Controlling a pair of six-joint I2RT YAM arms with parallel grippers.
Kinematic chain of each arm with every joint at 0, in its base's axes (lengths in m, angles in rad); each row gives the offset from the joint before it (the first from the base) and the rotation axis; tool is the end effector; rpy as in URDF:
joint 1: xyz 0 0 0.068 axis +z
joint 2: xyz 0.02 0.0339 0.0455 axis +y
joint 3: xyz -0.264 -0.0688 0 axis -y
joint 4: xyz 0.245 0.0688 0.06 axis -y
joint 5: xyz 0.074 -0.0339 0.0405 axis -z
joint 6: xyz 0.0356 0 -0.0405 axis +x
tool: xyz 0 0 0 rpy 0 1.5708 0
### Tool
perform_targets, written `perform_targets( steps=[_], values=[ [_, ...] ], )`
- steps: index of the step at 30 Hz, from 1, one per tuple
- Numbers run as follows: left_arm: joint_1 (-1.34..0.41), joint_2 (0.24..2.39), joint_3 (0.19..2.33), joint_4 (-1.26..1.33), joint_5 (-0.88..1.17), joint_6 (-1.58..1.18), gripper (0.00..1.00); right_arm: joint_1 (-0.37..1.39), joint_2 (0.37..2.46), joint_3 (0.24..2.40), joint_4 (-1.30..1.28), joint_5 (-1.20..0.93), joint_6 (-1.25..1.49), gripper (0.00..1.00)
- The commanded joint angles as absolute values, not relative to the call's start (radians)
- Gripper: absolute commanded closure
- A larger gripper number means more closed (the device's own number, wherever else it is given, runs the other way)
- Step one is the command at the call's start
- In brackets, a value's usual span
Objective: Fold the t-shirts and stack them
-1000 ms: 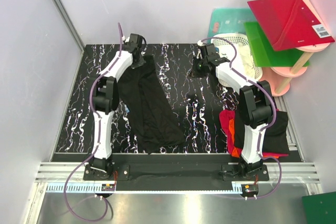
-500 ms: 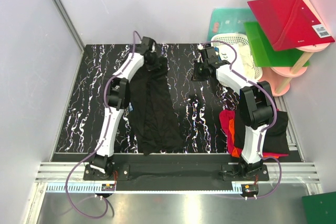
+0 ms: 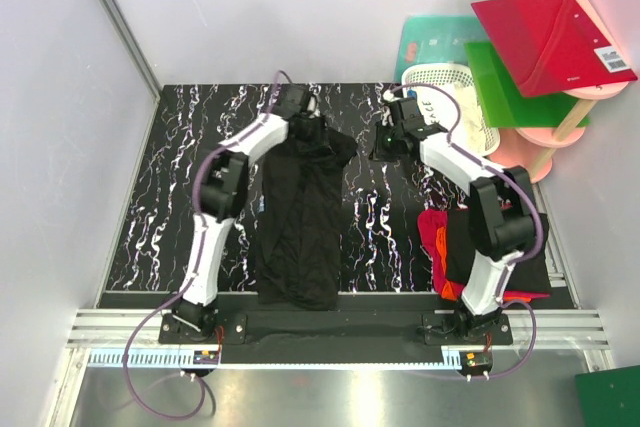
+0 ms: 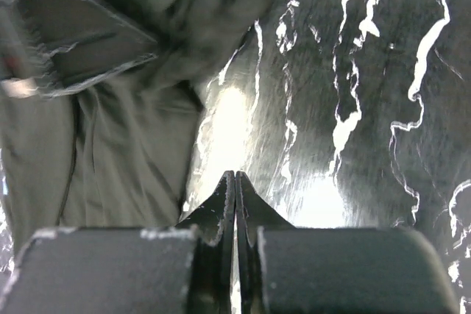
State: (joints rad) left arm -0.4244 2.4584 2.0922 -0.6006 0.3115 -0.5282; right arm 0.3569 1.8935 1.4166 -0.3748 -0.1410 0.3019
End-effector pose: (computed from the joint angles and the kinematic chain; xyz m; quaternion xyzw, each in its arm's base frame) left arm 0.4842 -0.2308 0.1597 -0.0029 0.9443 -0.2663 0.1932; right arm 0.3926 0.1517 0.2225 -0.0505 0.9327 0.1759 0.3108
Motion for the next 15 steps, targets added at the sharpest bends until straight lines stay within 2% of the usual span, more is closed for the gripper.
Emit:
perform_targets(
  steps=[1,2,5,6,10,12,14,15],
  values=[
    [-0.365,1.980,1.779,-0.417,0.233,-0.463,0.15,0.360,1.677,1.304,-0.235,-0.204,0.301,0.89],
    [-0.356,1.842,1.670,-0.408,0.197,-0.456,0.02,0.364,1.648,1.255,-0.198,-0.227,0.317,0.69],
    [-0.342,1.686,1.530,-0.411,0.108,-0.428,0.01,0.413,1.568,1.203,-0.157,-0.192,0.307,0.49],
    [-0.338,1.621,1.510,-0.452,0.086,-0.423,0.01,0.423,1.578,1.204,-0.155,-0.169,0.304,0.42],
    [-0.324,1.476,1.364,-0.420,0.083,-0.417,0.01,0.426,1.695,1.290,-0.156,-0.185,0.296,0.24],
    [-0.324,1.425,1.324,-0.420,0.086,-0.408,0.01,0.437,1.762,1.351,-0.144,-0.209,0.304,0.21],
    [-0.316,1.378,1.290,-0.433,0.075,-0.414,0.01,0.452,1.813,1.423,-0.135,-0.210,0.290,0.29],
    [-0.313,1.362,1.276,-0.439,0.083,-0.419,0.07,0.457,1.869,1.452,-0.137,-0.207,0.290,0.36]
  ],
)
